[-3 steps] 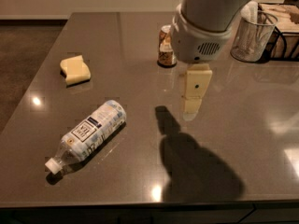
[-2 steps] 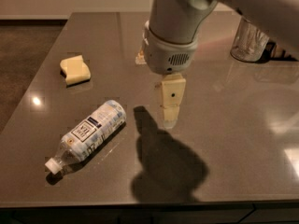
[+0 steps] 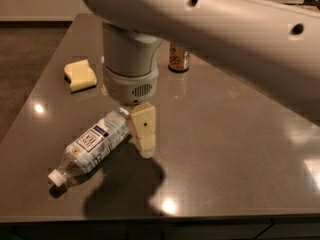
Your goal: Pick blue plastic bottle
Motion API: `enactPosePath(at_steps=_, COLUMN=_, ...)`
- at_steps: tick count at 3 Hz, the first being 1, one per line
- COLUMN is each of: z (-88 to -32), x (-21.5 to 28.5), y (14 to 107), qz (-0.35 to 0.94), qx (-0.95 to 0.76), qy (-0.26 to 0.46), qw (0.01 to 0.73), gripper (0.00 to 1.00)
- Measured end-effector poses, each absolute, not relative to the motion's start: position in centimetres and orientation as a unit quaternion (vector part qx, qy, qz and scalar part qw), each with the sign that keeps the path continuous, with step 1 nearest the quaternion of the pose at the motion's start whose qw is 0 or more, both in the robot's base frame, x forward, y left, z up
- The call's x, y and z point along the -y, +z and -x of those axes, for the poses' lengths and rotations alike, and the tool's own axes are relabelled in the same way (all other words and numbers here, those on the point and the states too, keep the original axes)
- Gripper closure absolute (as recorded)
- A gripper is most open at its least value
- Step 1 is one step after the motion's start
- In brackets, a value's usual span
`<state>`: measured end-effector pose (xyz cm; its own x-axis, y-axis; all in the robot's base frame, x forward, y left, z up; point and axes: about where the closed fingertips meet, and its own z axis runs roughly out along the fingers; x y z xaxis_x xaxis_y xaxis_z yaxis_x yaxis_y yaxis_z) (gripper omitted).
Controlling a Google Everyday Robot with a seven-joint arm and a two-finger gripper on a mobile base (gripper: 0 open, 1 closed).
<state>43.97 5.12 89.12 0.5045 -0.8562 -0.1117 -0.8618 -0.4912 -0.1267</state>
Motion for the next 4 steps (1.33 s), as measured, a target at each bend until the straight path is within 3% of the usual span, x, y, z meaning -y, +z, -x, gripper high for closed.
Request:
enactPosePath(at_steps=2, z=-42.8, x=-8.1, y=85.6, qz=0.896, qx=-0.441, qy=0.013, qw=0.045, gripper=0.0)
enactPosePath(at_steps=4, z=-42.4, x=-9.4, y=85.2, qz=0.904, qx=-0.426, qy=0.028, qw=0.029, gripper=0.41)
